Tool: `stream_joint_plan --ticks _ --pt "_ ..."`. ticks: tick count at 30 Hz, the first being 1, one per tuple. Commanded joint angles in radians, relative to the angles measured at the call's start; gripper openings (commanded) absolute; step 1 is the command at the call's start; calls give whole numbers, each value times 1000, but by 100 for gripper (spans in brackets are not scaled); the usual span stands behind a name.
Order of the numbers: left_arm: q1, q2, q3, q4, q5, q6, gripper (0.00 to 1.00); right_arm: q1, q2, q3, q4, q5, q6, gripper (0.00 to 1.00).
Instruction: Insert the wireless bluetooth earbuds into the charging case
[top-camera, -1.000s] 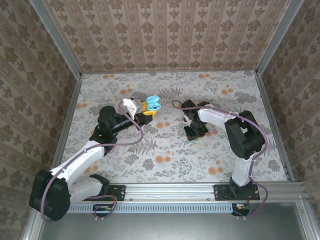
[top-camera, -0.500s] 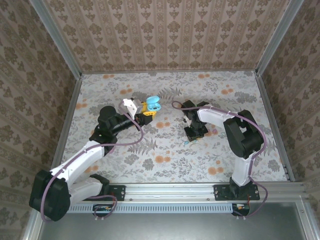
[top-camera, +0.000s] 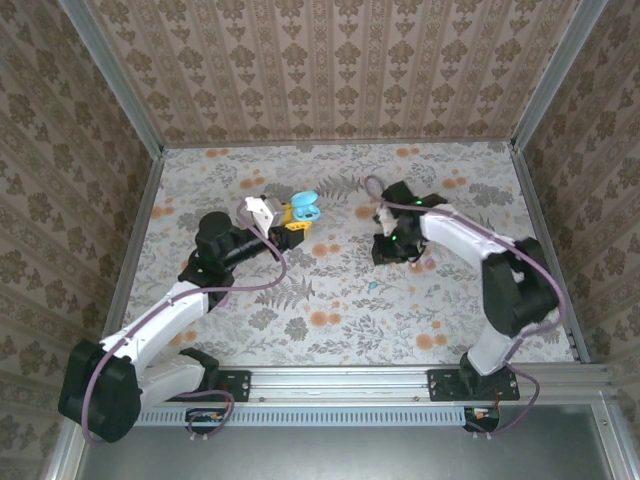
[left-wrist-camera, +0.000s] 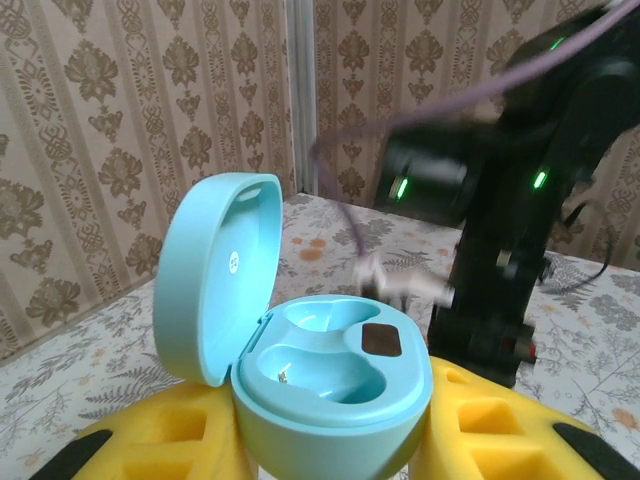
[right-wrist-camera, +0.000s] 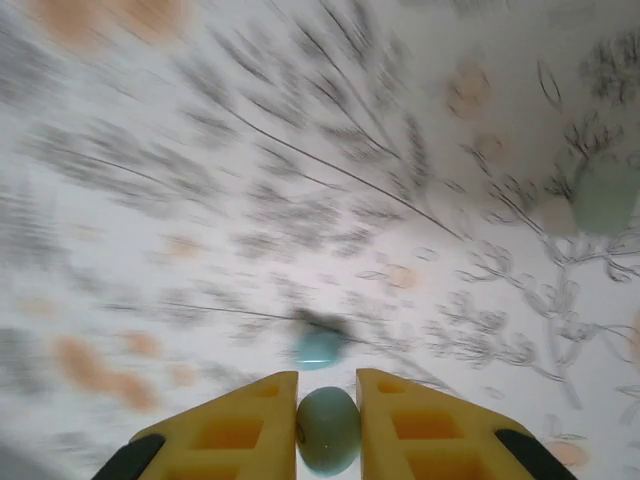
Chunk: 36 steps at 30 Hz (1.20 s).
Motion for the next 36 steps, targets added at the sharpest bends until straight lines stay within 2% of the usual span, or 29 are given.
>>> stream_joint_plan --ticks 1,4,7,11,14,19,27,29,33,36 --pt "26 -19 11 50 0 -17 23 -71 -96 -31 170 -458 135 22" --pt "66 -19 3 80 19 -42 23 -95 -114 -10 259 -649 214 22" --pt "90 -19 4 92 41 -51 23 -107 -111 11 358 -775 319 22" --pt "117 -10 14 99 95 -60 23 -107 -91 17 566 -886 518 23" --pt "134 0 22 103 124 -62 24 -108 -73 30 673 -922 627 23" --pt "152 45 59 100 189 -60 24 -106 -37 92 682 -927 694 23" --pt "156 124 132 73 282 -37 24 -103 -23 141 731 -834 771 22" --pt "157 147 146 84 305 -44 24 -95 -35 173 701 -800 717 22" --pt "144 180 162 123 335 -59 24 -66 -57 251 552 -715 513 23" --pt "128 197 171 134 340 -54 24 -46 -67 245 601 -680 478 23"
